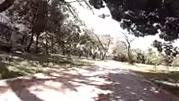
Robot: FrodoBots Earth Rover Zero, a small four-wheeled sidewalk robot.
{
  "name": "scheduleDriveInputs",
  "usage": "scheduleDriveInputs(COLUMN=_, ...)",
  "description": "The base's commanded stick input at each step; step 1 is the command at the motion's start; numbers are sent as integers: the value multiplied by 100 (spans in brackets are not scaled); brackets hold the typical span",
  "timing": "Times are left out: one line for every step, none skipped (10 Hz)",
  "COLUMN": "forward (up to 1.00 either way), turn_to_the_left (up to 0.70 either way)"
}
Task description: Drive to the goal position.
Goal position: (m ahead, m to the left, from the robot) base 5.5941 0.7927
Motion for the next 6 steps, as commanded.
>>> scheduleDriveInputs(forward=70, turn_to_the_left=-35)
scheduleDriveInputs(forward=70, turn_to_the_left=-16)
scheduleDriveInputs(forward=70, turn_to_the_left=0)
scheduleDriveInputs(forward=70, turn_to_the_left=0)
scheduleDriveInputs(forward=70, turn_to_the_left=0)
scheduleDriveInputs(forward=70, turn_to_the_left=0)
